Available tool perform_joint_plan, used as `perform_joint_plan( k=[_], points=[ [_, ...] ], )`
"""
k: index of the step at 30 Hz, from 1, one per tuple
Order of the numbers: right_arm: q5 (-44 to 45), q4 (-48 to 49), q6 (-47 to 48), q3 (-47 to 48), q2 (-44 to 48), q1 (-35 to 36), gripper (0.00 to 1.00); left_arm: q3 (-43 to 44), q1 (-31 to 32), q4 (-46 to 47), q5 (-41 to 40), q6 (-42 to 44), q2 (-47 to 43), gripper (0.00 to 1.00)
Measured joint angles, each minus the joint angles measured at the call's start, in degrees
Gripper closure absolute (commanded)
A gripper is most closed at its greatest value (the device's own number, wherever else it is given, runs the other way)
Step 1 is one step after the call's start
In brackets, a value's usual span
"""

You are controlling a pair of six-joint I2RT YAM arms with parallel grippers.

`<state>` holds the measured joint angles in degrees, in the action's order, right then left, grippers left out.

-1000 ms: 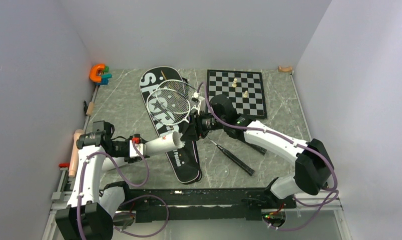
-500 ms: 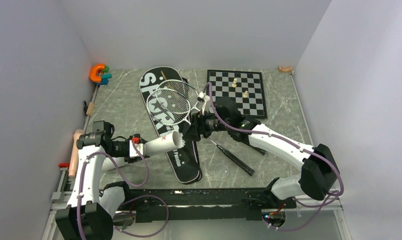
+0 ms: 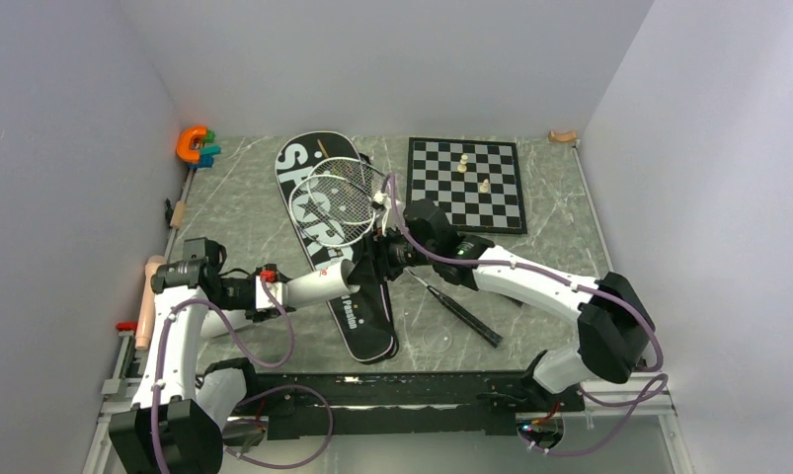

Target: Pack up the badminton gear

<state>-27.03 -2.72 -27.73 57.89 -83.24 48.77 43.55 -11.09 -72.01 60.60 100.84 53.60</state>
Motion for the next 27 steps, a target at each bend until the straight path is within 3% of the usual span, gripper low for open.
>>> perform_joint_plan(
  k=[7, 12, 21, 27],
  points=[
    [3.13, 2.78, -1.92, 1.11, -3.5, 1.92, 0.21, 0.81, 0.0, -0.26, 0.13, -0.17, 0.31, 0.59],
    [4.42, 1.33, -3.1, 1.44, -1.84, -0.04, 0.15, 0.81, 0.0, -0.15, 0.98, -0.2, 0.31, 0.59],
    [9.09, -8.92, -3.82, 8.98, 4.66, -9.03, 0.14, 0.7, 0.0, 1.16, 1.05, -0.98, 0.42, 0.59],
    [21.53, -20.57, -5.29, 18.25, -7.23, -12.59, 0.18, 0.7, 0.0, 1.22, 1.05, -1.03, 0.44, 0.59]
  ],
)
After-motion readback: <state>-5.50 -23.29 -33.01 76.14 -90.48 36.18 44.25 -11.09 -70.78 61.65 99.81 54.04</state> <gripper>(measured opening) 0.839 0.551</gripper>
